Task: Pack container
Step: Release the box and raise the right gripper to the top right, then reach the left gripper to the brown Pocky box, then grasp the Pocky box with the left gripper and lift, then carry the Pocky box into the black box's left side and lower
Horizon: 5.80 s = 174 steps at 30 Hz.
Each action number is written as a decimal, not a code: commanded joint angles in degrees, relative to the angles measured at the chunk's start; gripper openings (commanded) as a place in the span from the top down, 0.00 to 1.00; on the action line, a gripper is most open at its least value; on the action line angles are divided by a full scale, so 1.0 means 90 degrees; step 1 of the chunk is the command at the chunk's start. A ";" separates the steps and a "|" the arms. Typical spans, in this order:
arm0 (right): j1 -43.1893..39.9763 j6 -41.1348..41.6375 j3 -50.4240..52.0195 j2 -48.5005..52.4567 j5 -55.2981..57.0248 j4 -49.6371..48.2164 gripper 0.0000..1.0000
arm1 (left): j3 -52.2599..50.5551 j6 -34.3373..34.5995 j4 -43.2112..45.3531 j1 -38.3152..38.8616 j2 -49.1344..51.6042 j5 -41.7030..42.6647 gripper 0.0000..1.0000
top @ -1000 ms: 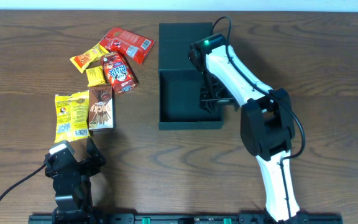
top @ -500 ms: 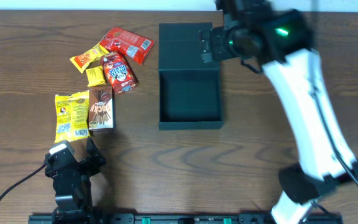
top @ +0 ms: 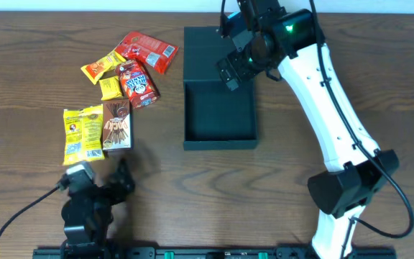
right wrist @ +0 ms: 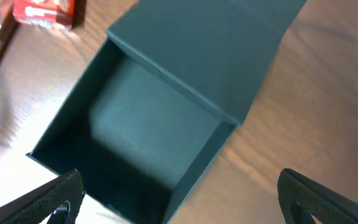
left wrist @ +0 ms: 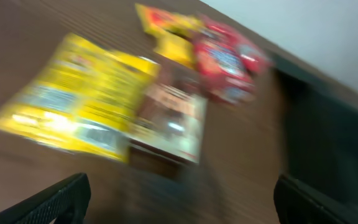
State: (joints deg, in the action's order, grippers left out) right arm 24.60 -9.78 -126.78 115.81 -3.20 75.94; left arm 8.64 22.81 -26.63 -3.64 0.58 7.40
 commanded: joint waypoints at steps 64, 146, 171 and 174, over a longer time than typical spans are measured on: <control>-0.2931 -0.0442 -0.0068 -0.0141 -0.1185 -0.0964 0.01 | 0.4753 -0.2671 0.0695 -0.1156 1.0083 0.0058 0.09; -0.2890 -0.0155 -0.0068 -0.0141 -0.1365 -0.0988 0.01 | 0.5384 -0.0680 0.0661 0.0253 1.1519 -0.0818 0.05; -0.2897 -0.0158 -0.0068 -0.0141 -0.1362 -0.1263 0.01 | 0.6917 -0.0937 -0.0685 0.0321 1.1417 -0.0833 0.20; -0.2912 -0.0158 -0.0068 -0.0141 -0.1360 -0.1372 0.01 | 0.7407 -0.1098 -0.1083 0.0464 1.1298 -0.0925 0.21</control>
State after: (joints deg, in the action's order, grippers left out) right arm -1.91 -12.08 -126.78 115.74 -14.68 64.01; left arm 71.57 15.09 -35.24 -0.64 103.83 -0.12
